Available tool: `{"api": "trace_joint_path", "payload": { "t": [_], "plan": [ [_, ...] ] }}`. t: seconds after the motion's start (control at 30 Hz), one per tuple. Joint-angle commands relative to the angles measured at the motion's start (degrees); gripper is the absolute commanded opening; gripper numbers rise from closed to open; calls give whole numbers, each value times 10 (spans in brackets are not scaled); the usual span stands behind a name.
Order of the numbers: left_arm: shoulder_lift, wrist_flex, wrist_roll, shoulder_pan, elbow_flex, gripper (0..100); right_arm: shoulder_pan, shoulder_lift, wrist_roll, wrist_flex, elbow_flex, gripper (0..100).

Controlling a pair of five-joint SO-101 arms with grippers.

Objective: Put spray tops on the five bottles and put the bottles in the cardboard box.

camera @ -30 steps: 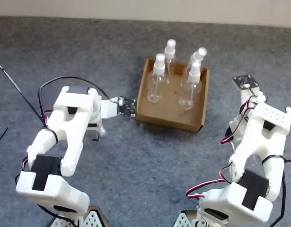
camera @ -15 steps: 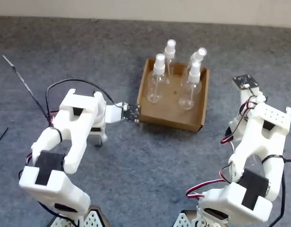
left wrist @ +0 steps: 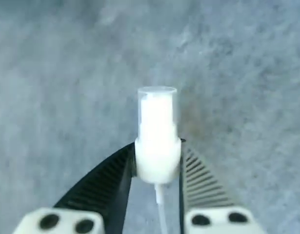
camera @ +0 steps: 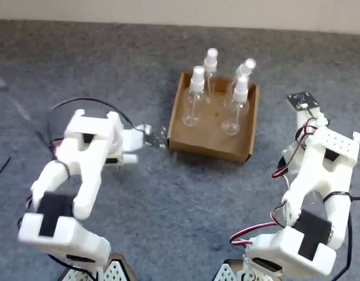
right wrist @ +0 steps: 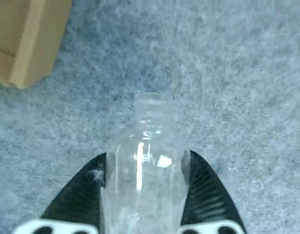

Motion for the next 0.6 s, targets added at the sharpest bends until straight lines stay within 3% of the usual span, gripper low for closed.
{"api": "trace_joint_path", "payload": {
  "t": [0.0,0.13,0.37,0.57],
  "plan": [
    [-93,64,19,-7,-22,4,-29,-83,0,-3,-34,3],
    [-130,71,52,-7,7,4,-58,-162,1,-2,-15,3],
    [-130,-13,248,-11,99,6,-12,-167,0,-4,34,3],
    [-132,-22,265,-20,131,169,30,-148,4,-4,35,3]
  ]
}}
